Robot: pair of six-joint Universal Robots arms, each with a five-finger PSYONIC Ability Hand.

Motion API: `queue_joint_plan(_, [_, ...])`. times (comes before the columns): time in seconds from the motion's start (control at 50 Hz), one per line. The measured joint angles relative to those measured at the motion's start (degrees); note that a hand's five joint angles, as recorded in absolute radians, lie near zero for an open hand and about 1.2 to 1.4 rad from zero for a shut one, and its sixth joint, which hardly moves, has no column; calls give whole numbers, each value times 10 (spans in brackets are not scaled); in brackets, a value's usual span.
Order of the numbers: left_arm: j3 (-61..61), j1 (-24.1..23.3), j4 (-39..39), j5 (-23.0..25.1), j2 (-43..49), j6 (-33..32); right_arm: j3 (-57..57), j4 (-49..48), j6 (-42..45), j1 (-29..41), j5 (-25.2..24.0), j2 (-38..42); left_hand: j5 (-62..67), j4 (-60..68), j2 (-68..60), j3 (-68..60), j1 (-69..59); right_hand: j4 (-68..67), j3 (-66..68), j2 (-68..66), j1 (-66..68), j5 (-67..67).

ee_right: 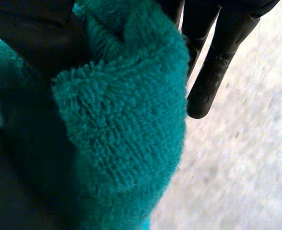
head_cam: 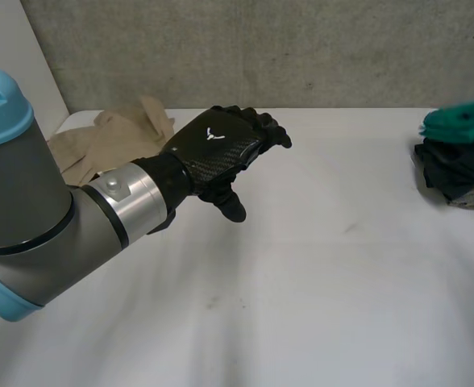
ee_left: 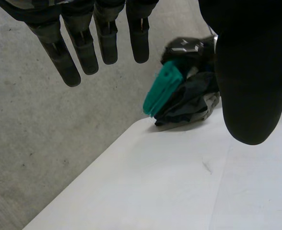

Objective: Fold the laundry.

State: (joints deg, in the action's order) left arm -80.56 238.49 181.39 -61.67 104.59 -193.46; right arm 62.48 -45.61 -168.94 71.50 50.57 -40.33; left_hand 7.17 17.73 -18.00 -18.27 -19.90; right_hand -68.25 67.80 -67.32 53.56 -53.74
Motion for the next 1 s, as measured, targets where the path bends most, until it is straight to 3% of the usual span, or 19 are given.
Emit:
queue_joint_plan(0.16, [-1, 0, 0, -5, 3, 0, 63, -18, 2, -57, -56, 16, 0, 0, 0, 0, 0, 0, 0, 0, 0, -22])
queue_joint_plan(0.42, [-2, -1, 0, -5, 4, 0, 67, -11, -4, -68, -66, -28, 0, 0, 0, 0, 0, 0, 0, 0, 0, -22])
queue_joint_plan(0.62, [0, -1, 0, -5, 4, 0, 51, -6, 2, -71, -78, 8, 0, 0, 0, 0, 0, 12, -11, 14, -6, -14])
queue_joint_plan(0.7, [0, -1, 0, -5, 2, 0, 63, 9, 9, -71, -76, 2, 0, 0, 0, 0, 0, 373, -369, 375, -299, 312])
queue_joint_plan(0.72, [0, -1, 0, -5, 2, 1, 67, 13, 11, -71, -74, -3, 0, 0, 0, 0, 0, 373, -369, 375, -299, 312])
queue_joint_plan(0.74, [0, -1, 0, -5, 2, 1, 72, 19, 13, -71, -72, -10, 0, 0, 0, 0, 0, 464, -461, 474, -367, 388])
queue_joint_plan(0.78, [0, -1, 0, -6, 1, 2, 89, 39, 17, -73, -59, -39, 0, 0, 0, 0, 0, 546, -551, 544, -419, 483])
queue_joint_plan(1.0, [0, 0, 0, -6, -1, 6, 174, 174, 23, -121, 21, -196, 0, 0, 0, 0, 0, 546, -555, 546, -420, 501])
